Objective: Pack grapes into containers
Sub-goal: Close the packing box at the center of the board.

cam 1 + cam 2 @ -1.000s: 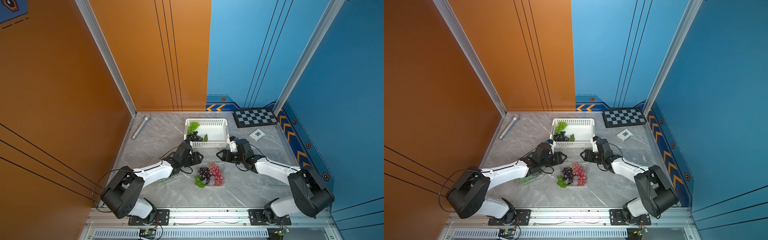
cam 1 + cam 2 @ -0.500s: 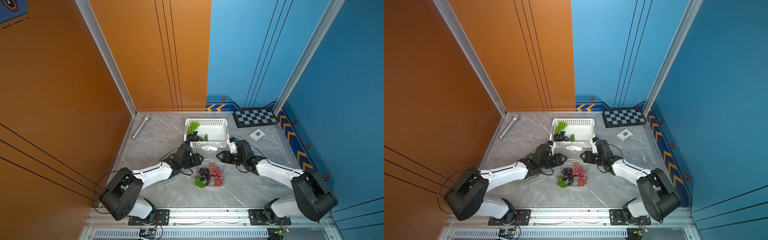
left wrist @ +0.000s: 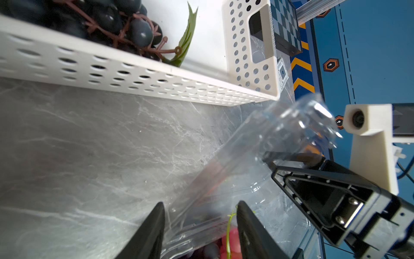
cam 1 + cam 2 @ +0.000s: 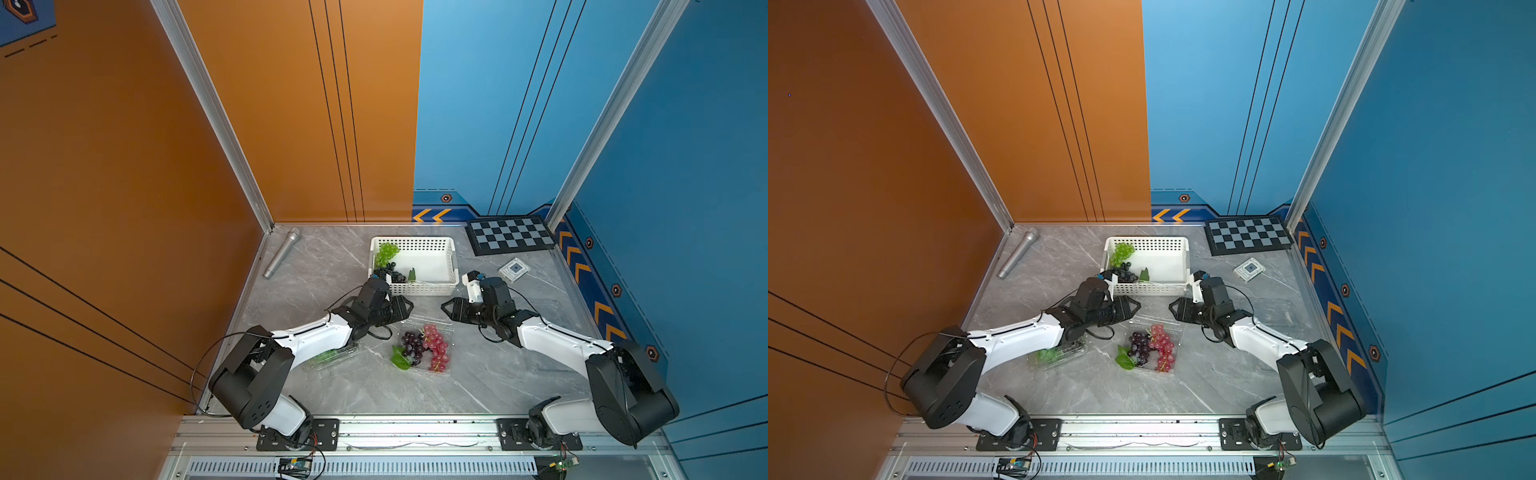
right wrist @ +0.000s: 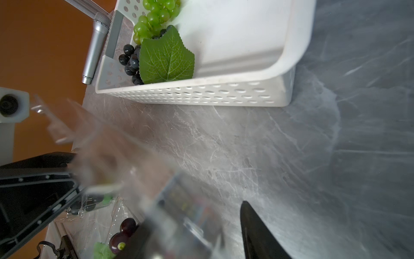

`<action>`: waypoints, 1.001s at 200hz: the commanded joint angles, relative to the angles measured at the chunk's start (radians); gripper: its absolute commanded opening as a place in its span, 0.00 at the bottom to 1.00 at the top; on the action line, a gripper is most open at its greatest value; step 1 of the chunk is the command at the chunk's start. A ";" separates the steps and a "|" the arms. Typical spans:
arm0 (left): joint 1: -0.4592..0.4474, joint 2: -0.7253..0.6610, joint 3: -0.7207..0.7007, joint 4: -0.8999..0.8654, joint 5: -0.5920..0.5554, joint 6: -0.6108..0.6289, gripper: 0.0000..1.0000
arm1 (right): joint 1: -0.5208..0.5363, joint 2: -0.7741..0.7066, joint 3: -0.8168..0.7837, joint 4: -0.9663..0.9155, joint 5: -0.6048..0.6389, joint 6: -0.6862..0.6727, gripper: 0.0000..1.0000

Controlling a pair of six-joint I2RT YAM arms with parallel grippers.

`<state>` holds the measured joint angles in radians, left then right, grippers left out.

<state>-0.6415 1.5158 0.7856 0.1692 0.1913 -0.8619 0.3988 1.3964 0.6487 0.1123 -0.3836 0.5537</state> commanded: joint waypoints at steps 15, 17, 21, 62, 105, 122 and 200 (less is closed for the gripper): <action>0.011 0.010 0.035 0.004 0.033 0.006 0.55 | -0.022 -0.033 0.019 -0.015 -0.040 -0.028 0.56; 0.013 0.008 0.035 0.004 0.035 0.006 0.55 | -0.024 -0.034 0.019 -0.013 -0.044 -0.028 0.56; 0.015 0.006 0.035 0.004 0.040 0.006 0.55 | -0.026 -0.034 0.018 -0.010 -0.049 -0.026 0.56; 0.048 -0.037 0.042 -0.025 0.071 0.008 0.57 | -0.031 -0.077 0.018 -0.007 -0.101 -0.025 0.59; 0.080 -0.125 0.075 -0.181 0.046 0.071 0.57 | -0.031 -0.132 0.028 -0.010 -0.189 -0.040 0.64; 0.093 -0.168 0.075 -0.231 0.031 0.089 0.58 | -0.029 -0.150 0.032 -0.011 -0.218 -0.041 0.65; 0.125 -0.339 0.037 -0.416 0.041 0.104 0.58 | 0.010 -0.237 0.080 -0.090 -0.308 -0.051 0.68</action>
<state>-0.5217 1.2251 0.8387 -0.1490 0.2317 -0.7815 0.3859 1.1984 0.6876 0.0681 -0.6445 0.5190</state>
